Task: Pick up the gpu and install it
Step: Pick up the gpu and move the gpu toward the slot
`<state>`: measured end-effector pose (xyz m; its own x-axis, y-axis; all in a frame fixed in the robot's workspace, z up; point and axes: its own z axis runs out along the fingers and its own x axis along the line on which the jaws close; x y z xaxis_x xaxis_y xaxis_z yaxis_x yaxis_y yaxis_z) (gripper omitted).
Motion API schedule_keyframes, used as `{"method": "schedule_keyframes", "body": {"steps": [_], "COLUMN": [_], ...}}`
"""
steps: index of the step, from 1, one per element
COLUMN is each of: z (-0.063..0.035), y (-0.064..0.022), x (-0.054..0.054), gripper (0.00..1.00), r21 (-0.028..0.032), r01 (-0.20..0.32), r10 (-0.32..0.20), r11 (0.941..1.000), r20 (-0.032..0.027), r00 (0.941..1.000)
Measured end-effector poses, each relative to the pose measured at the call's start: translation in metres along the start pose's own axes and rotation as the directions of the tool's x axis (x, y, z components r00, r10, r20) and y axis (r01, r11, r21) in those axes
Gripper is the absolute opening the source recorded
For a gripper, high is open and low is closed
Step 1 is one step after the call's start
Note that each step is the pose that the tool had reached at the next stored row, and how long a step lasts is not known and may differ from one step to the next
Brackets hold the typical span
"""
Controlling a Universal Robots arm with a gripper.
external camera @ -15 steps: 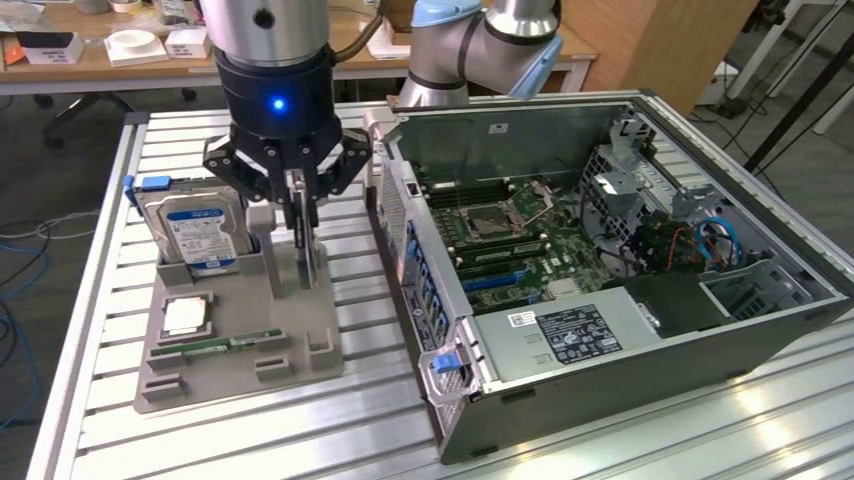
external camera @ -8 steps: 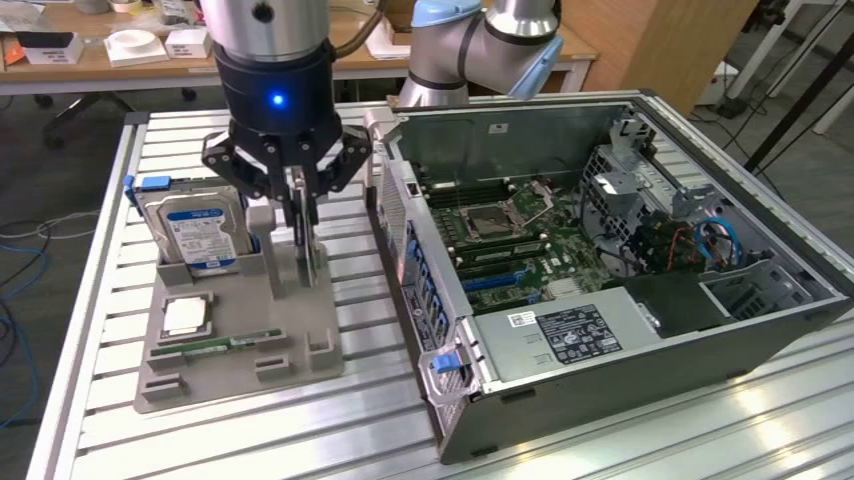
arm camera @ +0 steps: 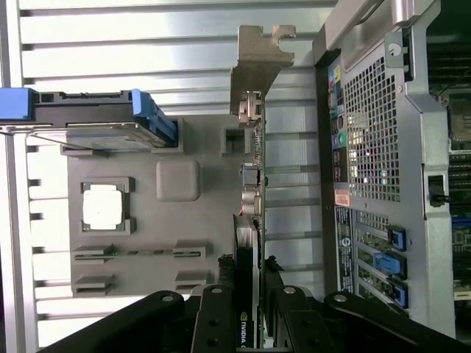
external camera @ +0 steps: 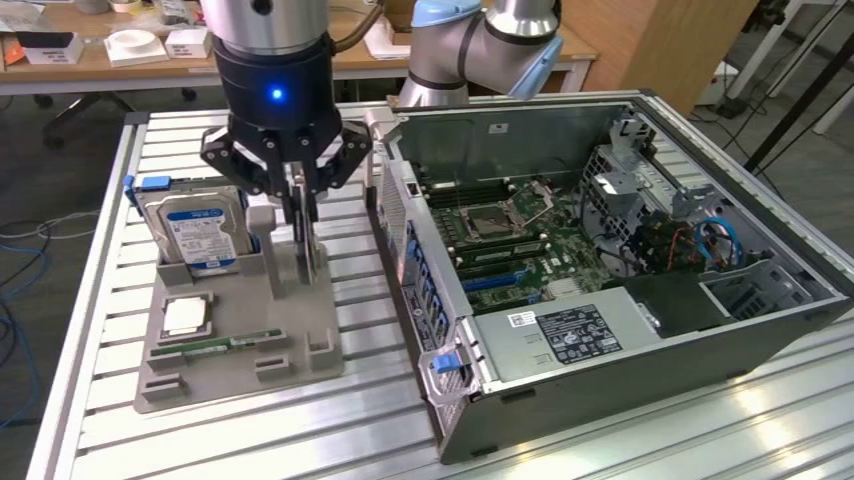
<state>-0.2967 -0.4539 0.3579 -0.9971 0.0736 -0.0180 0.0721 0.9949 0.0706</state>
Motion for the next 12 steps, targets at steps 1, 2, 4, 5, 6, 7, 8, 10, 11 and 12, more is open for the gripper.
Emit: {"method": "schedule_keyframes", "body": {"steps": [1, 2, 4, 5, 6, 7, 8, 10, 11, 12], "z": [-0.0007, -0.0013, -0.0026, -0.0034, -0.0041, -0.0048, -0.0056, -0.0071, -0.0078, -0.0086], "y": [0.0001, 0.0001, 0.0002, 0.0002, 0.0003, 0.0003, 0.0004, 0.0005, 0.0006, 0.0006], "x": [0.0000, 0.0000, 0.0000, -0.0001, -0.0001, -0.0001, -0.0001, -0.0001, -0.0001, -0.0001], "gripper": [0.26, 0.26, 0.26, 0.26, 0.26, 0.26, 0.26, 0.26, 0.26, 0.26], "r21": [0.0000, 0.0000, -0.0001, 0.0001, 0.0001, 0.0000, 0.0000, 0.0000, 0.0000, 0.0000], "r01": [0.000, 0.000, 0.000, 0.000, 0.000, 0.000, 0.000, 0.000, 0.000, 0.000], "r10": [0.000, 0.000, 0.000, 0.000, 0.000, 0.000, 0.000, 0.000, 0.000, 0.000], "r11": [1.0000, 1.0000, 1.0000, 1.0000, 1.0000, 1.0000, 1.0000, 1.0000, 1.0000, 1.0000], "r20": [0.0000, 0.0000, 0.0000, -0.0001, -0.0001, 0.0000, 0.0000, 0.0000, 0.0000, 0.0000], "r00": [1.0000, 1.0000, 1.0000, 1.0000, 1.0000, 1.0000, 1.0000, 1.0000, 1.0000, 1.0000]}}
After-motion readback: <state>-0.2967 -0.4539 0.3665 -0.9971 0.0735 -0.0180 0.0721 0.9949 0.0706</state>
